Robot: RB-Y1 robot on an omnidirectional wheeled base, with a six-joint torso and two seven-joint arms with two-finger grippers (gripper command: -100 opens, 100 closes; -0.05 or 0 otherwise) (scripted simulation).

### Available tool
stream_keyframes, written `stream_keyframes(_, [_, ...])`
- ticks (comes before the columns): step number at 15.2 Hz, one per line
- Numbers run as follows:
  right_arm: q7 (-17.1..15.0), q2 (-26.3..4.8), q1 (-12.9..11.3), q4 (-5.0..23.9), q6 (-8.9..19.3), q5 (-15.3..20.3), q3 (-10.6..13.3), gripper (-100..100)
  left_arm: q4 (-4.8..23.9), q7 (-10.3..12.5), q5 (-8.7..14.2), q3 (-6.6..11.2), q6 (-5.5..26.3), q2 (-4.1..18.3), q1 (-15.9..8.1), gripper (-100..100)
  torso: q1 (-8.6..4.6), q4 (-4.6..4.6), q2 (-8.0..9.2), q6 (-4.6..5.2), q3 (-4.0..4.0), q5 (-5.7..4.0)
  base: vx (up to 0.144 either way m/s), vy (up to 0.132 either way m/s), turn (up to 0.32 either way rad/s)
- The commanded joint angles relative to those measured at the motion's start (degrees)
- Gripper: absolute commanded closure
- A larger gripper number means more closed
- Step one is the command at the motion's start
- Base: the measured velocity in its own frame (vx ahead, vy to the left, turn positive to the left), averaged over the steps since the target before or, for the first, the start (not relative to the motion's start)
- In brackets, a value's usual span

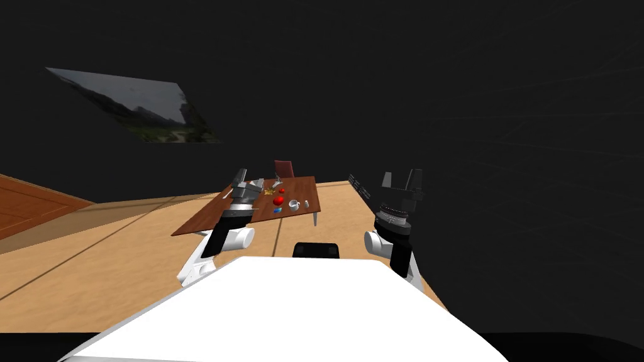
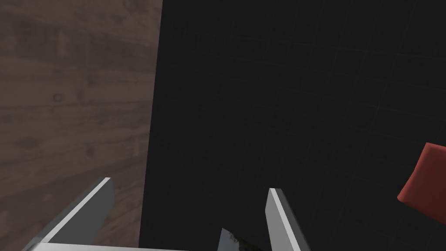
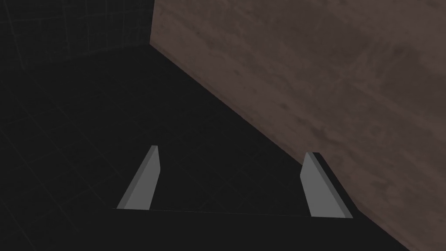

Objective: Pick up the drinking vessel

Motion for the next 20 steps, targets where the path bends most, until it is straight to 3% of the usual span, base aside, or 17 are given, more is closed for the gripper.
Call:
stream_keyframes(1, [0.0, 0.0, 0.0, 0.0, 0.0, 0.0, 0.0, 0, 2.9, 1.1, 0.4, 1.18, 2.3, 1.4, -1.4, -100, 0.0, 0.0, 0.0, 0.0, 0.0, 0.0, 0.004, 0.011, -0.133])
stream_keyframes(4, [0.0, 0.0, 0.0, 0.0, 0.0, 0.0, 0.0, 0, 5.8, 2.2, 0.8, 2.25, 4.5, 2.4, -2.5, -100, 0.0, 0.0, -0.01, 0.04, 0.0, -0.01, 0.005, 0.018, -0.183])
stream_keyframes(5, [0.0, 0.0, 0.0, 0.0, 0.0, 0.0, 0.0, 0, 7.3, 3.3, 1.2, 3.38, 6.8, 3.3, -3.7, -100, 0.01, 0.0, -0.01, 0.02, 0.0, 0.0, 0.006, 0.026, -0.196])
stream_keyframes(6, [0.0, 0.0, 0.0, 0.0, 0.0, 0.0, 0.0, 0, 8.5, 3.3, 1.2, 3.38, 6.8, 3.3, -3.7, -100, 0.03, 0.0, -0.01, 0.03, 0.0, 0.0, 0.007, 0.032, -0.17])
stream_keyframes(7, [0.0, 0.0, 0.0, 0.0, 0.0, 0.0, 0.0, 0, 10.9, 4.4, 1.6, 4.56, 8.2, 4.1, -4.9, -100, 0.05, -0.01, -0.01, 0.02, -0.01, 0.01, 0.008, 0.036, -0.183])
stream_keyframes(9, [0.0, 0.0, 0.0, 0.0, 0.0, 0.0, 0.0, 0, 11.4, 4.4, 1.6, 4.56, 9.2, 4.1, -4.9, -100, 0.06, 0.0, -0.01, 0.02, -0.01, 0.01, 0.005, 0.029, -0.146])
stream_keyframes(10, [0.0, 0.0, 0.0, 0.0, 0.0, 0.0, 0.0, 0, 13.9, 5.6, 2.0, 5.78, 10.7, 4.9, -6.2, -100, 0.03, 0.0, 0.0, 0.0, 0.0, 0.0, 0.003, 0.02, -0.194])
stream_keyframes(11, [0.0, 0.0, 0.0, 0.0, 0.0, 0.0, 0.0, 0, 14.3, 5.6, 2.0, 5.78, 11.7, 4.9, -6.2, -100, 0.02, 0.0, 0.0, 0.04, 0.0, 0.0, 0.005, 0.025, -0.174])
stream_keyframes(12, [0.0, 0.0, 0.0, 0.0, 0.0, 0.0, 0.0, 0, 15.8, 6.8, 2.4, 7.04, 13.2, 5.5, -7.5, -100, 0.02, 0.0, -0.01, 0.02, 0.0, 0.0, 0.007, 0.03, -0.197])
stream_keyframes(14, [0.0, 0.0, 0.0, 0.0, 0.0, 0.0, 0.0, 0, 17.4, 6.8, 2.4, 7.04, 14.2, 5.5, -7.5, -100, 0.05, 0.0, -0.03, 0.02, -0.02, 0.01, 0.009, 0.03, -0.148])
stream_keyframes(15, [0.0, 0.0, 0.0, 0.0, 0.0, 0.0, 0.0, 0, 19.2, 8.0, 2.9, 8.34, 16.7, 6.1, -8.9, -100, 0.03, 0.0, -0.02, 0.0, -0.01, 0.01, 0.005, 0.024, -0.194])
stream_keyframes(16, [0.0, 0.0, 0.0, 0.0, 0.0, 0.0, 0.0, 0, 20.5, 8.0, 2.9, 8.34, 16.8, 6.1, -8.9, -100, 0.03, 0.0, -0.03, 0.04, -0.01, 0.0, 0.005, 0.026, -0.18])
stream_keyframes(17, [0.0, 0.0, 0.0, 0.0, 0.0, 0.0, 0.0, 0, 22.2, 9.3, 3.3, 9.67, 18.5, 6.6, -10.2, -100, 0.03, 0.0, -0.02, 0.01, -0.01, 0.0, 0.009, 0.029, -0.262])
stream_keyframes(19, [0.0, 0.0, 0.0, 0.0, 0.0, 0.0, 0.0, 0, 23.7, 9.3, 3.3, 9.67, 19.5, 6.6, -10.2, -100, 0.06, -0.01, -0.05, 0.03, -0.03, 0.01, 0.007, 0.034, -0.151])
stream_keyframes(20, [0.0, 0.0, 0.0, 0.0, 0.0, 0.0, 0.0, 0, 26.4, 10.6, 3.7, 11.02, 21.2, 7.0, -11.6, -100, 0.05, -0.01, -0.02, -0.02, -0.01, 0.01, 0.004, 0.027, -0.182])
